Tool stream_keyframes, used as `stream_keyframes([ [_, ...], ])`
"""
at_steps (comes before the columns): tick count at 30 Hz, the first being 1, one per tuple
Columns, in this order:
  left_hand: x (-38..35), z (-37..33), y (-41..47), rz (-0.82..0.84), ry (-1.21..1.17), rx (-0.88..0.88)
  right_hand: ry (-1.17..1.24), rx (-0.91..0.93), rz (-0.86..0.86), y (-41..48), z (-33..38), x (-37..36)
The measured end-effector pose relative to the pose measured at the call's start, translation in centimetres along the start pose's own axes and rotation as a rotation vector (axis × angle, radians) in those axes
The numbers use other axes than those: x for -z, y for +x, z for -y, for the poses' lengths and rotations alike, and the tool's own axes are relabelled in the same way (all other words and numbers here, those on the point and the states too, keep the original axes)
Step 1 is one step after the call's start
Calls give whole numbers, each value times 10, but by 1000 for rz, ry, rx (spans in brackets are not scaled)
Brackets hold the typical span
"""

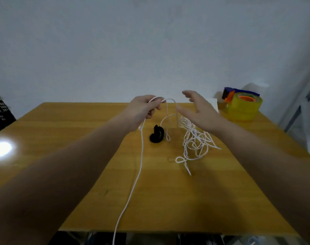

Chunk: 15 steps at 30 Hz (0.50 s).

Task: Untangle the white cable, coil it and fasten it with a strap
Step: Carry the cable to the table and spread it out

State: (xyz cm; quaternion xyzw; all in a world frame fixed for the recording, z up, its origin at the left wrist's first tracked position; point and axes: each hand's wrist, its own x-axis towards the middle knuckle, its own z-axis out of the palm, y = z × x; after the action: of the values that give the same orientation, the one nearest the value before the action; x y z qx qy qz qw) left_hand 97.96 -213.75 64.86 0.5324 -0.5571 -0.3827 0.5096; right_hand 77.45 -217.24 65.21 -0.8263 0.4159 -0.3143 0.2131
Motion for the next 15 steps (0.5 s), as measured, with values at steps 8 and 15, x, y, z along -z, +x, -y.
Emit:
stream_keyframes([
  [8, 12, -2, -11, 29, 305, -99, 95, 90, 4, 25, 12, -22],
  [15, 59, 19, -20, -12, 418, 45, 116, 40, -38, 42, 4, -6],
])
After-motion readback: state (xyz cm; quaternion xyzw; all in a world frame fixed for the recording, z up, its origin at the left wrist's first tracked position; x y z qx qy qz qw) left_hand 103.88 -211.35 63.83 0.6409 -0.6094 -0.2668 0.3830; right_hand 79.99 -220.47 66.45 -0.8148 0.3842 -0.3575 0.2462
